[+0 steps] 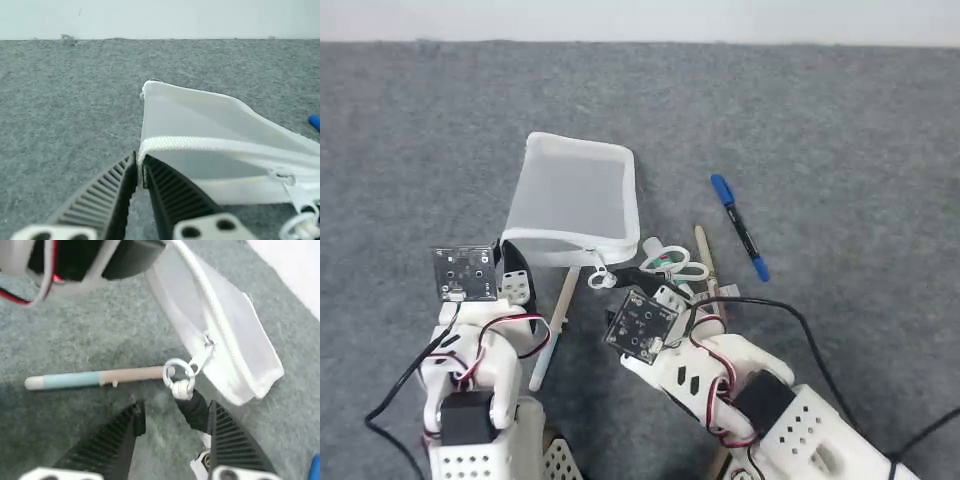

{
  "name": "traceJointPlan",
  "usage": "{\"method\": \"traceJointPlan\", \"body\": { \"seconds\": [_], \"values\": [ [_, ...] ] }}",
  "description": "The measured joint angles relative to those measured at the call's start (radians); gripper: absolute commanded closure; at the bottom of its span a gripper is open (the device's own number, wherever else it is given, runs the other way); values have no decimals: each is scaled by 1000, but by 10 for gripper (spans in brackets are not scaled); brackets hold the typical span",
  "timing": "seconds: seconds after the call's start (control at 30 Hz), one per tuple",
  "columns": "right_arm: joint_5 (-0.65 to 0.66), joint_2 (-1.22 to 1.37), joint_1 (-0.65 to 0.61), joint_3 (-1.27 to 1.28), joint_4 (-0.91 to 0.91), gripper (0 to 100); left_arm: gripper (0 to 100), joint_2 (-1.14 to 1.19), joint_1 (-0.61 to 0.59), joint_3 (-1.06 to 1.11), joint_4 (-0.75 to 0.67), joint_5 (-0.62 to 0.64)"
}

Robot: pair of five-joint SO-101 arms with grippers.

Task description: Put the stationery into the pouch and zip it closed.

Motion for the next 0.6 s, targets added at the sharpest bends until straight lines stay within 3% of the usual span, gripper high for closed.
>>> {"method": "traceJointPlan", "body": {
  "seconds": [0.33, 0.6],
  "values": [
    [3, 26, 11, 0, -100, 810, 983, 0, 0, 0, 0, 0],
    [3, 308, 18, -37, -183, 813, 983, 0, 0, 0, 0, 0]
  ]
}}
